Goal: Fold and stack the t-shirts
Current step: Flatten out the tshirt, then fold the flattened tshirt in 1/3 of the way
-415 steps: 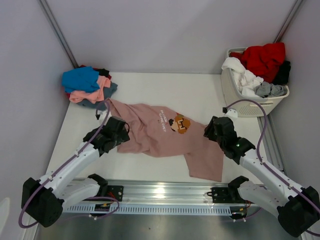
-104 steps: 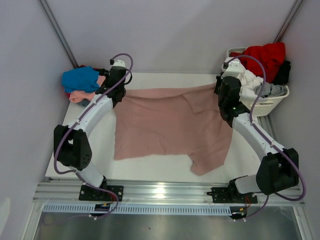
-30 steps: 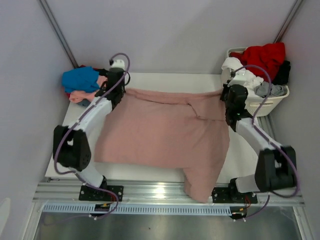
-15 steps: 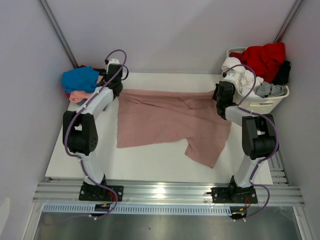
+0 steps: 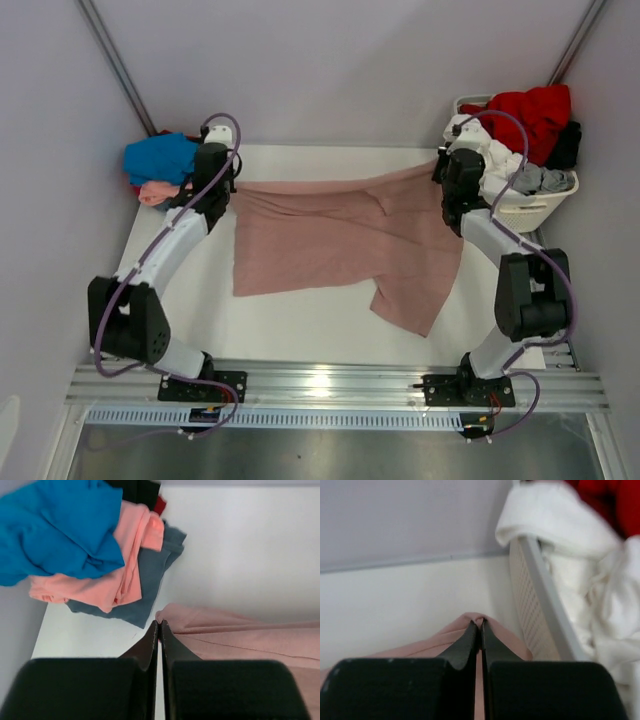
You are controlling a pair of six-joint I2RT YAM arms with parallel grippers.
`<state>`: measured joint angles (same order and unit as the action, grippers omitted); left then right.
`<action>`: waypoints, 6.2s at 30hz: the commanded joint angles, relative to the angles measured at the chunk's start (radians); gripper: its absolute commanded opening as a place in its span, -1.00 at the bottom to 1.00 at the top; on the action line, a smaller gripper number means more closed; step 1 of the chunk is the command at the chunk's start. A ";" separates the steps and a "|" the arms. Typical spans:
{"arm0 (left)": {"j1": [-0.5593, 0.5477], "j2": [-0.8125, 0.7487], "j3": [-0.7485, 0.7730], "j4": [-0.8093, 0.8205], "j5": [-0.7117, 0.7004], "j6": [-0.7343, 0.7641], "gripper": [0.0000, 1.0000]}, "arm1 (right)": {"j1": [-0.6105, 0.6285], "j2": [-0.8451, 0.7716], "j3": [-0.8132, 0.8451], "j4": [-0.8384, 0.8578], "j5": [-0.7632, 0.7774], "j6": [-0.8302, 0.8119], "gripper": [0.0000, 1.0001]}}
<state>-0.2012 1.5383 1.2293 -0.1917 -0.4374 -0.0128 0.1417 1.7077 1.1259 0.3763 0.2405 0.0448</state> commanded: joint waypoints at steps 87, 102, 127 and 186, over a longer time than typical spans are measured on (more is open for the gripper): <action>-0.009 0.281 0.118 0.051 0.054 -0.018 -0.99 | -0.076 0.385 0.235 0.179 0.036 0.102 -1.00; -0.089 0.263 0.087 -0.084 -0.024 -0.018 -0.99 | -0.076 0.414 0.270 0.078 0.043 0.104 -1.00; -0.102 0.143 -0.034 -0.167 -0.173 -0.134 -0.99 | -0.077 0.328 0.140 0.124 0.105 0.063 -1.00; -0.311 -0.024 -0.381 -0.127 0.285 -0.674 0.19 | 0.093 -0.008 -0.080 -0.152 0.184 0.159 -0.18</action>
<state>-0.4908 1.5330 0.8627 -0.3531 -0.1707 -0.6273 0.2058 1.7496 1.0538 0.2611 0.3511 0.1585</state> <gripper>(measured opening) 0.598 0.413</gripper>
